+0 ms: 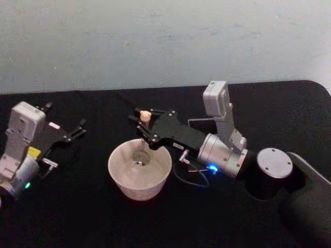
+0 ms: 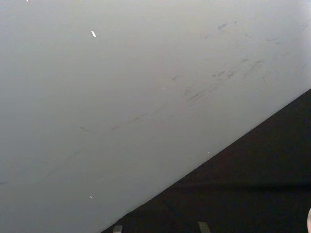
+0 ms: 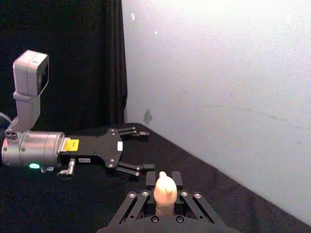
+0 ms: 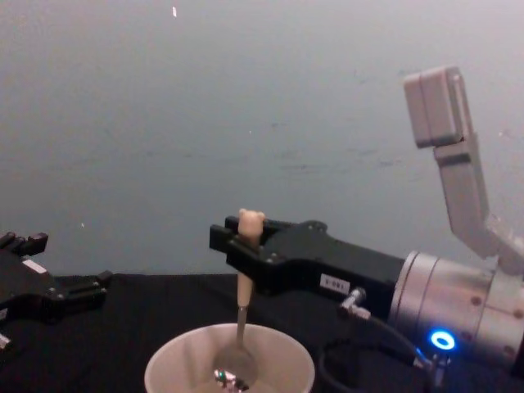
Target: Pick up the stirring spoon with one hand, stir inside the cup, then place it back in its original position.
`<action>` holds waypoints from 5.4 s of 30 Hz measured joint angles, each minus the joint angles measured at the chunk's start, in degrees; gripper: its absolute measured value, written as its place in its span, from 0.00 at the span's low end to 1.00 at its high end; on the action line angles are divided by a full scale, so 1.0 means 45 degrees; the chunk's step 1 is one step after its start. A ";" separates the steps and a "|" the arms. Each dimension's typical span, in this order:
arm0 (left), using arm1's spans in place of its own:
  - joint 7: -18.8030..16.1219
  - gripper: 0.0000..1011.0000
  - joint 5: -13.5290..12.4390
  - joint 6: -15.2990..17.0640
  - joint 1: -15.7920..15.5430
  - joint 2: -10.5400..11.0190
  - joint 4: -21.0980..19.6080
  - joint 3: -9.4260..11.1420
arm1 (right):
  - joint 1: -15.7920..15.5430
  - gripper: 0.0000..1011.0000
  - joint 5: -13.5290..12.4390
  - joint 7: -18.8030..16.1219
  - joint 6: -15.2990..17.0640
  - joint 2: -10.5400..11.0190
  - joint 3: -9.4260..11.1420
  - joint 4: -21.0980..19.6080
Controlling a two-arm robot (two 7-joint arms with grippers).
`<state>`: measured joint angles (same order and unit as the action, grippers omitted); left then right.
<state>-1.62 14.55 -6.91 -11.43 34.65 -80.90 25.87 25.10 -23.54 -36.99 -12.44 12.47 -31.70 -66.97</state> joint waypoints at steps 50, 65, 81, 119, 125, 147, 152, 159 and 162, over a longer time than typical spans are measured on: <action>0.0000 0.99 0.0000 0.0000 0.0000 0.0000 0.0000 -0.0001 | -0.1028 0.19 -0.1127 0.1072 0.1163 0.2067 0.1342 -0.4406; 0.0000 0.99 0.0000 0.0000 0.0001 0.0000 0.0000 -0.0001 | -0.1469 0.19 -0.1131 0.1534 0.1122 0.2815 0.2283 -0.4676; 0.0000 0.99 0.0000 -0.0001 0.0000 0.0000 0.0000 0.0000 | -0.1524 0.19 -0.1303 0.1192 0.1141 0.2992 0.2518 -0.4050; 0.0000 0.99 0.0000 0.0000 0.0000 0.0000 0.0000 -0.0001 | -0.0875 0.19 -0.1214 0.0685 0.1656 0.2368 0.1558 -0.1570; 0.0000 0.99 0.0001 0.0000 0.0000 0.0000 0.0000 -0.0001 | -0.0858 0.19 -0.1147 0.0742 0.1725 0.2285 0.1514 -0.1382; 0.0000 0.99 0.0001 0.0000 0.0000 0.0000 0.0000 -0.0001 | -0.0879 0.19 -0.0899 0.0945 0.1913 0.2210 0.1417 -0.1193; 0.0000 0.99 0.0000 0.0000 0.0000 0.0000 0.0000 -0.0001 | -0.0879 0.19 -0.0916 0.0938 0.1914 0.2210 0.1418 -0.1193; 0.0000 0.99 0.0001 0.0000 0.0000 0.0000 0.0000 -0.0001 | -0.0879 0.19 -0.0934 0.0927 0.1912 0.2211 0.1426 -0.1197; -0.0001 0.99 0.0000 0.0000 0.0000 0.0000 0.0000 0.0000 | -0.0879 0.19 -0.0937 0.0922 0.1910 0.2210 0.1431 -0.1200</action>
<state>-1.62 14.55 -6.91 -11.43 34.65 -80.90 25.86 21.14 -27.76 -32.84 -3.84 22.41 -25.26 -72.37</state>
